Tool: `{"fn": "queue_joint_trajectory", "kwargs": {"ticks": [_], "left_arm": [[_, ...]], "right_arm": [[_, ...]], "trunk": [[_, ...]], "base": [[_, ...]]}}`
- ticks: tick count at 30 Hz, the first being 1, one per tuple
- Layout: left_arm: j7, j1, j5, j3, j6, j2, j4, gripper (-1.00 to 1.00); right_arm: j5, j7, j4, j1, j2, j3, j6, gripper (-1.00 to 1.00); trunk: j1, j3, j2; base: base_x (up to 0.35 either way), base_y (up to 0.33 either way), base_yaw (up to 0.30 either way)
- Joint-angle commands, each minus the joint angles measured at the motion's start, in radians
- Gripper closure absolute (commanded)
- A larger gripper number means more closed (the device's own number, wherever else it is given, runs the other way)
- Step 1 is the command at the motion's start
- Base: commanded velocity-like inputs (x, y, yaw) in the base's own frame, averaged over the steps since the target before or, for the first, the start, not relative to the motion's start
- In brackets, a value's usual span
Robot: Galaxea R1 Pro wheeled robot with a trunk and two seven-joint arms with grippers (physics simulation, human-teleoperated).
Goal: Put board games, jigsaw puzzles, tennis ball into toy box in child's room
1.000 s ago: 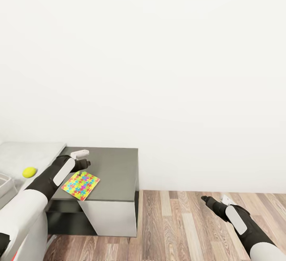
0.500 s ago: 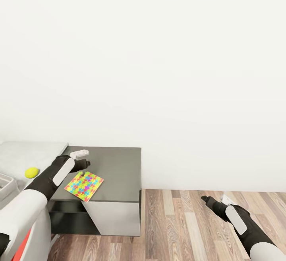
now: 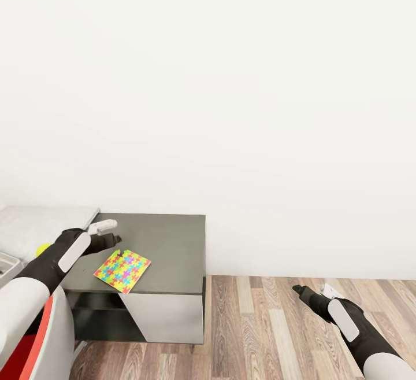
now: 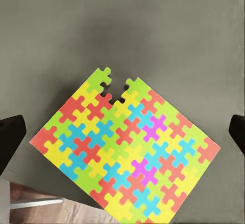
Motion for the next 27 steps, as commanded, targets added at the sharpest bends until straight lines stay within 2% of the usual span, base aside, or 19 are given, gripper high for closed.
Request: {"fn": "queue_joint_trajectory", "kwargs": {"ticks": [1,4,10,14,16,22,24,27], "left_arm": [[-0.026,-0.001,0.009,-0.005,0.001,0.003,0.000,-1.00],[-0.078,-0.002,0.007,-0.005,0.002,0.005,0.008,-1.00],[-0.105,-0.002,0.004,-0.006,-0.001,0.006,0.013,-1.00],[-0.113,-0.002,0.010,-0.005,-0.001,0.015,0.014,-1.00],[-0.138,-0.002,0.011,-0.005,-0.001,0.024,0.014,-1.00],[-0.296,-0.003,0.012,-0.003,0.001,0.057,0.024,-1.00],[-0.350,-0.005,0.012,-0.003,0.000,0.071,0.051,-1.00],[-0.387,-0.006,0.012,0.006,-0.004,0.084,0.075,-1.00]], "right_arm": [[-0.011,-0.008,-0.002,0.000,0.000,-0.001,0.005,-1.00],[-0.011,-0.008,-0.002,0.000,0.000,0.000,0.005,-1.00],[-0.011,-0.008,-0.002,0.000,0.001,0.000,0.005,-1.00],[-0.011,-0.007,-0.002,0.000,0.001,0.001,0.005,-1.00],[-0.011,-0.007,-0.002,0.000,0.001,0.001,0.005,-1.00],[-0.011,-0.007,-0.002,0.000,0.002,0.001,0.005,-1.00],[-0.011,-0.006,-0.002,0.000,0.002,0.001,0.004,-1.00],[-0.011,-0.007,-0.002,0.000,0.002,0.001,0.004,-1.00]], "trunk": [[0.001,-0.002,-0.002],[0.001,-0.002,-0.002],[0.001,-0.002,-0.002],[0.001,-0.002,-0.002],[0.001,-0.002,-0.002],[0.001,-0.002,-0.002],[0.001,-0.002,-0.002],[0.001,-0.002,-0.002]], "base": [[0.000,0.000,0.000],[0.000,0.000,0.000],[0.000,0.000,0.000],[0.000,0.000,0.000],[0.000,0.000,0.000],[0.000,0.000,0.000],[0.000,0.000,0.000],[0.000,0.000,0.000]]}}
